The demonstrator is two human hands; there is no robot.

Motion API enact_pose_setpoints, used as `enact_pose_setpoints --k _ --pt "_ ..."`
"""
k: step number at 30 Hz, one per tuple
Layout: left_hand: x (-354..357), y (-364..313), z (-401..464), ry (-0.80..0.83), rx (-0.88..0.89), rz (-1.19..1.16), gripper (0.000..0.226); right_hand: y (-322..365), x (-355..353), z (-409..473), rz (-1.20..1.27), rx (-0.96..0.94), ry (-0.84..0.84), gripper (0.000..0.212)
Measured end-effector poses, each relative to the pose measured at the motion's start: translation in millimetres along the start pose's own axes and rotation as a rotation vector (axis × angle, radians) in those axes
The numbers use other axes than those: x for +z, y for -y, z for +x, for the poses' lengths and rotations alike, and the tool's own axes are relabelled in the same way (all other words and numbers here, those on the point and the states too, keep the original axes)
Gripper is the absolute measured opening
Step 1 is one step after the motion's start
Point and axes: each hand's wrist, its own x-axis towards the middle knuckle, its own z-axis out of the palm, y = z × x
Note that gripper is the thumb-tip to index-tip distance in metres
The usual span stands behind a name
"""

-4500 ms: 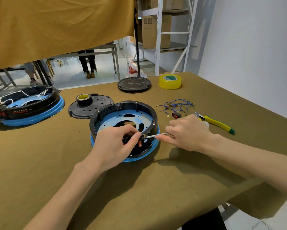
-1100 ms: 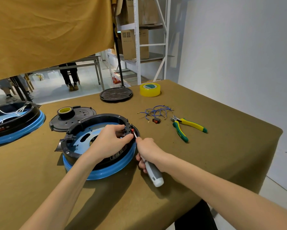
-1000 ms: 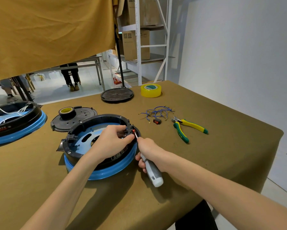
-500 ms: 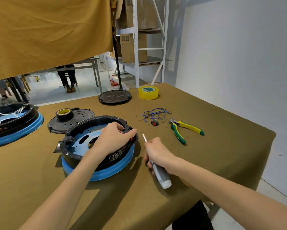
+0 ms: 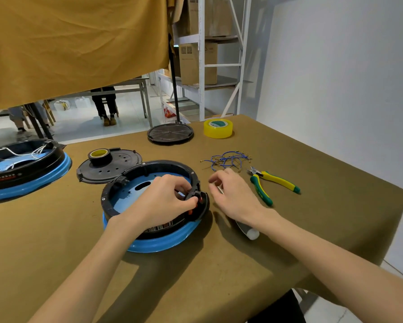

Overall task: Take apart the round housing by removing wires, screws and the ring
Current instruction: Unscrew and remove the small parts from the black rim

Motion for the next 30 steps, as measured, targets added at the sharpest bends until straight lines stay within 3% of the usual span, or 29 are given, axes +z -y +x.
enact_pose_setpoints --k 3,7,15,21,30 --pt "0 8 -7 0.003 0.052 -0.079 0.021 8 0 -6 0.214 -0.069 0.089 0.025" --pt "4 16 -9 -0.074 0.024 -0.089 0.026 9 2 -20 0.211 -0.077 -0.040 0.026" --pt "6 17 -11 -0.112 0.078 -0.145 0.023 15 7 -21 0.061 -0.206 0.045 0.019" --pt "6 15 -11 -0.063 0.097 -0.156 0.043 19 1 -21 -0.039 -0.339 0.094 0.012" --pt "7 15 -10 -0.071 0.101 -0.171 0.021 15 -3 -14 0.033 -0.324 0.169 0.015"
